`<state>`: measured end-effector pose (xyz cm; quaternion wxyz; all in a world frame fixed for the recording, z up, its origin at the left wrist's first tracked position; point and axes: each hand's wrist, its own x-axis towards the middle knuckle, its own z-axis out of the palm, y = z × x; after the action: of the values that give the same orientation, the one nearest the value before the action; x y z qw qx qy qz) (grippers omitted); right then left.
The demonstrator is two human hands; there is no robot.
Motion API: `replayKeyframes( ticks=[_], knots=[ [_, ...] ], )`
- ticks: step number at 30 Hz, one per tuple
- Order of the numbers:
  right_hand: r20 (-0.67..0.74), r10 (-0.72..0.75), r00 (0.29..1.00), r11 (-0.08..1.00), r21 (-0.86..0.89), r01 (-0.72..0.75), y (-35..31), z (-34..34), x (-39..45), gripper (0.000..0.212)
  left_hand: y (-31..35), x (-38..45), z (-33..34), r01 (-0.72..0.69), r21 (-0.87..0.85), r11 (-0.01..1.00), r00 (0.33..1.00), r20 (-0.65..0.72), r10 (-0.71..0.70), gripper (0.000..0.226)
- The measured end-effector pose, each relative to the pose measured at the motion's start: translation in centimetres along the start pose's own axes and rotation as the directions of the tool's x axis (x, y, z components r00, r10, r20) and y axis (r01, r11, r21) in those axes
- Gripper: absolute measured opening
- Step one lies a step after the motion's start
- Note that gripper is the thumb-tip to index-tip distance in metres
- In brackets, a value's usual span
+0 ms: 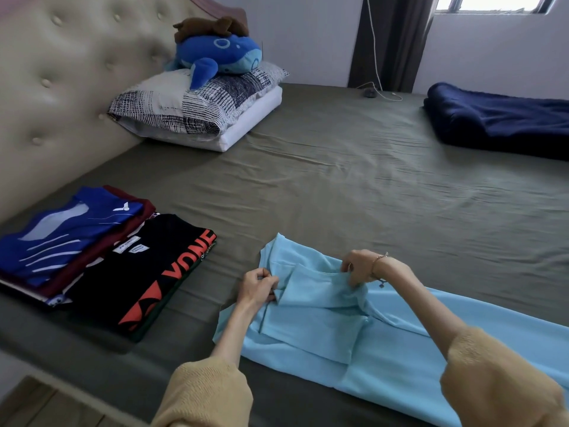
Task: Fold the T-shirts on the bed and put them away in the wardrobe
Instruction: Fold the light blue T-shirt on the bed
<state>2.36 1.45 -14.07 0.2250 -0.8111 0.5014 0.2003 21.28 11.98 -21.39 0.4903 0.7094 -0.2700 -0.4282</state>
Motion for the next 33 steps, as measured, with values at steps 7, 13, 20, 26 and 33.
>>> replayKeyframes(
  ticks=[7,13,20,26,33],
  knots=[
    [-0.034,0.186,0.982,0.927,0.336,-0.164,1.9,0.9,-0.5,0.039,-0.3,0.0,0.2,-0.017,0.000,1.000,1.000,-0.014,0.017,0.031],
    [0.004,0.196,0.981,0.861,0.479,-0.174,2.9,2.8,-1.3,0.068,0.0,-0.9,-0.4,0.024,0.027,0.999,0.995,0.097,-0.027,0.067],
    [0.024,0.120,0.992,0.784,0.611,-0.110,3.2,3.6,-3.5,0.074,0.2,-2.1,-0.6,0.028,0.005,1.000,0.977,0.212,-0.028,0.063],
    [0.066,0.131,0.989,0.768,0.624,-0.143,4.6,4.4,-3.6,0.069,0.4,-2.1,-0.5,0.033,-0.050,0.998,0.975,0.222,-0.021,0.064],
    [-0.068,0.164,0.984,0.821,0.563,-0.098,4.3,5.5,-3.6,0.066,0.4,-2.4,-0.2,0.009,-0.033,0.999,0.987,0.161,-0.003,0.069]
  ],
)
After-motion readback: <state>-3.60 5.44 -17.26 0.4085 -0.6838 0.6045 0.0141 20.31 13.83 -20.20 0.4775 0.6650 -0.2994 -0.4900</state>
